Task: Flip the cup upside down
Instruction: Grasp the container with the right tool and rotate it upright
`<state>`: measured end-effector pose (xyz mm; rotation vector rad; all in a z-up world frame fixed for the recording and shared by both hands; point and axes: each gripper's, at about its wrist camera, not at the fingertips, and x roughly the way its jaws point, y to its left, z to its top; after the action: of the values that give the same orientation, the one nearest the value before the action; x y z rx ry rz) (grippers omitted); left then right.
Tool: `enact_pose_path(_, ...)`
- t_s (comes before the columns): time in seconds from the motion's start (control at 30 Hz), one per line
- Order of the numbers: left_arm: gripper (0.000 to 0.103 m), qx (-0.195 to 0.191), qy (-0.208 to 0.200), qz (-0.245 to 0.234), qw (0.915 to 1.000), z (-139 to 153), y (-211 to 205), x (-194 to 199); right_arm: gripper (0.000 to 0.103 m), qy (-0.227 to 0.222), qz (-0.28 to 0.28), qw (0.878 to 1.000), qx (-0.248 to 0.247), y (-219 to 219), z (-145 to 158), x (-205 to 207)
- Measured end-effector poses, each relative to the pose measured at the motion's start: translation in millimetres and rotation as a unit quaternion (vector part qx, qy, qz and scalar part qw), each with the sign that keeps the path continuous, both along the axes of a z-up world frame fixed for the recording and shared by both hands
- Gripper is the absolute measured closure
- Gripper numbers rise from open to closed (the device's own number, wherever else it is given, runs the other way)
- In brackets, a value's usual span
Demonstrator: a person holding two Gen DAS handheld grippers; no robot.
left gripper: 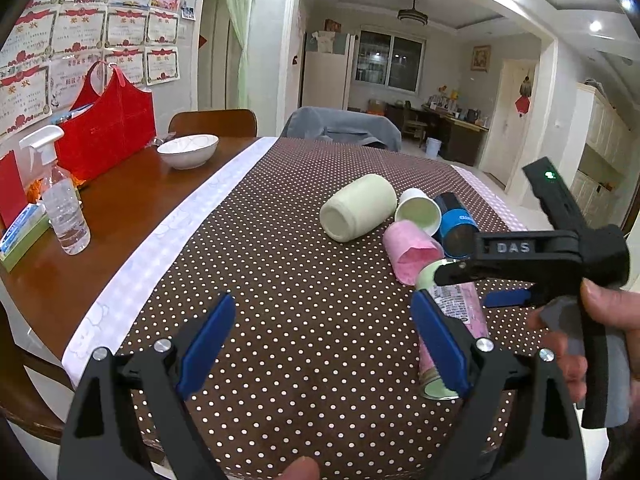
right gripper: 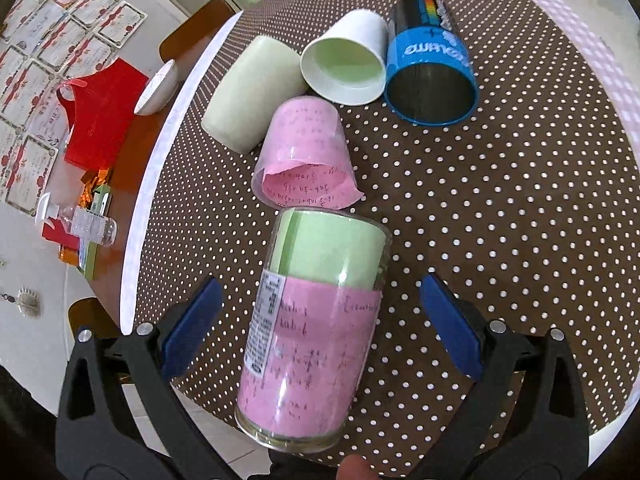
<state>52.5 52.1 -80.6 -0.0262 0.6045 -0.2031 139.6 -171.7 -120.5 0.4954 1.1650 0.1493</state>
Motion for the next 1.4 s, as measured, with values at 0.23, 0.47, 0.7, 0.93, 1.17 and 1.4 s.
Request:
enact_pose_path(0.23, 0.015, -0.003, 0.003, 0.002, 1.0, -1, 1, 1, 0.03, 0.027, 0.012, 1.0, -0.011, 8, -11, 16)
enact_pose_path(0.47, 0.015, -0.002, 0.005, 0.0, 1.0, -3, -1, 1, 0.032, 0.007, 0.021, 1.0, 0.016, -1, -11, 7)
enact_pose_path(0.7, 0.015, 0.002, 0.01, -0.007, 0.9999, -4, -9, 0, 0.032, -0.041, 0.018, 0.997, 0.057, -16, 1, -12)
enact_pose_path(0.93, 0.015, 0.006, 0.01, -0.013, 0.9998, -4, -18, -2, 0.033, -0.098, 0.022, 0.993, 0.057, -22, 19, -32)
enact_pose_path(1.17, 0.015, 0.008, 0.008, -0.011, 0.9999, -1, -22, -5, 0.034, -0.159, 0.017, 0.986, 0.044, -34, 45, -51)
enact_pose_path(1.4, 0.015, 0.011, 0.003, -0.009, 0.9999, 5, -25, -9, 0.034, -0.239, 0.006, 0.971, -0.008, -35, 77, -69)
